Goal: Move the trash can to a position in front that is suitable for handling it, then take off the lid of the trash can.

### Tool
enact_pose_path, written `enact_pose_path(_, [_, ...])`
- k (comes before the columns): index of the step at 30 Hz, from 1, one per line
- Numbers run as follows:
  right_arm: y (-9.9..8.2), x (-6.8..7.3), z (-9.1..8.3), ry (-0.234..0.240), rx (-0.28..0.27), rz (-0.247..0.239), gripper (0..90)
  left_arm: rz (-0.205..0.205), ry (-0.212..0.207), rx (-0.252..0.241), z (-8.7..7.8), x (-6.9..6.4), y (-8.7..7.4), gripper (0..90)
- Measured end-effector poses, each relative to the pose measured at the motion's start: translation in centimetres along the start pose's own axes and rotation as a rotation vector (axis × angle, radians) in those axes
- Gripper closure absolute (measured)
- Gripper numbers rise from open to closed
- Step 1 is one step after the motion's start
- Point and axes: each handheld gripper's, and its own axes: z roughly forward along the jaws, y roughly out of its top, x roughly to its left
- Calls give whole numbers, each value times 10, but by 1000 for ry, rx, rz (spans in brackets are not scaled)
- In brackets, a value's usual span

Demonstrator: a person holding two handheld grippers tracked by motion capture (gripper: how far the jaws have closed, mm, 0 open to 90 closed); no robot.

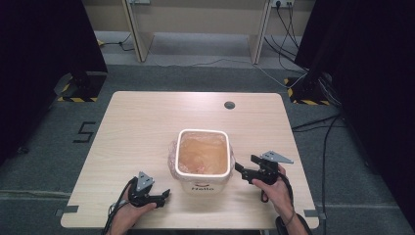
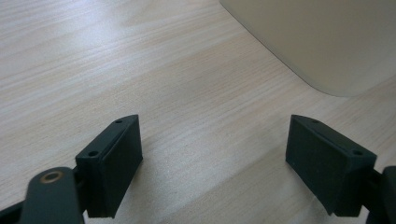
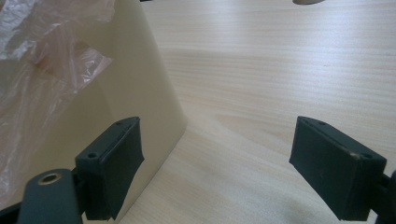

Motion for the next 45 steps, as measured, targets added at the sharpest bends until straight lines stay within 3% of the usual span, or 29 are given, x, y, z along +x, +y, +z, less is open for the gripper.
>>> enact_pose_path(6, [1, -1, 1, -2, -8, 5, 171, 14, 2, 10, 1, -1, 0, 147])
enact_pose_path(11, [5, -4, 0, -7, -46, 47, 170, 18, -1, 13, 1, -2, 1, 135])
enact_pose_path(18, [8, -10, -2, -30, -59, 36, 173, 18, -3, 12, 1, -2, 1, 134])
enact_pose_path(25, [26, -12, -7, -45, -98, -6, 211, 17, -2, 11, 1, -2, 1, 134])
enact_pose_path(36, [48, -7, -6, -32, -121, -13, 237, 19, -5, 13, 3, -1, 1, 120])
enact_pose_path(40, [57, -8, -7, -58, -124, 2, 241, 18, -7, 15, 3, -1, 2, 115])
enact_pose_path(42, [63, -8, -7, -54, -127, 13, 250, 20, -7, 17, 4, -1, 2, 111])
enact_pose_path(45, [76, 0, -7, -32, -145, -10, 304, 20, -9, 17, 5, -1, 3, 105])
